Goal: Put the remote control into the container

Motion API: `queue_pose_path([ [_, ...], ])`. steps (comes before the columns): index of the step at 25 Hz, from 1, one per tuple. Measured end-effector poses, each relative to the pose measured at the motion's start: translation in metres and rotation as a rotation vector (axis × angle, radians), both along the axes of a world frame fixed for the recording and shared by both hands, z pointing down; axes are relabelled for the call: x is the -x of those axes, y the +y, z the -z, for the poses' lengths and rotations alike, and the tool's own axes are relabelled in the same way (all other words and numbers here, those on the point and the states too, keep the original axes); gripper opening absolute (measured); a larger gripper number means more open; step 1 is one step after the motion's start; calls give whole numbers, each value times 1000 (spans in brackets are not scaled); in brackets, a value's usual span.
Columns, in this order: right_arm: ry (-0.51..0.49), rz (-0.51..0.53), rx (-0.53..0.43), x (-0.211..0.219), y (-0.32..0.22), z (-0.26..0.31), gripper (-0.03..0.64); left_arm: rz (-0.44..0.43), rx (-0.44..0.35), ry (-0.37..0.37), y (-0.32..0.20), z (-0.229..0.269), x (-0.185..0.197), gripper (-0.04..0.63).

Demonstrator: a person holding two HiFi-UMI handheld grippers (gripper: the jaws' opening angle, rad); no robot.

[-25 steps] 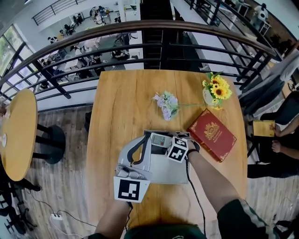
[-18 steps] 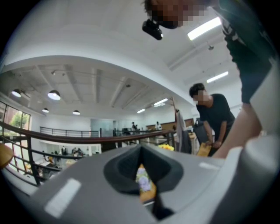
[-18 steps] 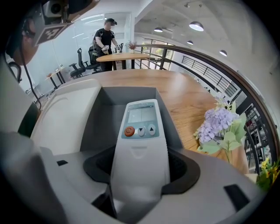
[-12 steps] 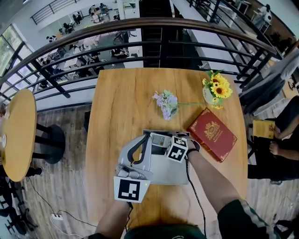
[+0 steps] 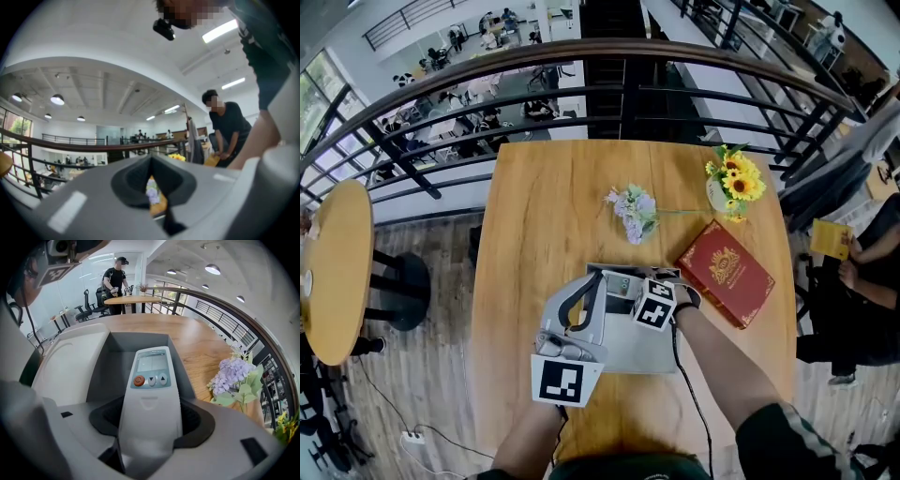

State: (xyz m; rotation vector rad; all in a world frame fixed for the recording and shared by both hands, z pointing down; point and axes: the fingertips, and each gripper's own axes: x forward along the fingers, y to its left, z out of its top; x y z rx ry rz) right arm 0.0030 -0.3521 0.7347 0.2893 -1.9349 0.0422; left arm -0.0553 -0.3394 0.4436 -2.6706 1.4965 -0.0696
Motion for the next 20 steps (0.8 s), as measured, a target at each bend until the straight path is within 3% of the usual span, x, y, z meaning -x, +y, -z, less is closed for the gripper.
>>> queue_pose_path([
  [20,2,-18,0,-2,0,-2,295,-3,3,1,-2,-3,-4,-5],
])
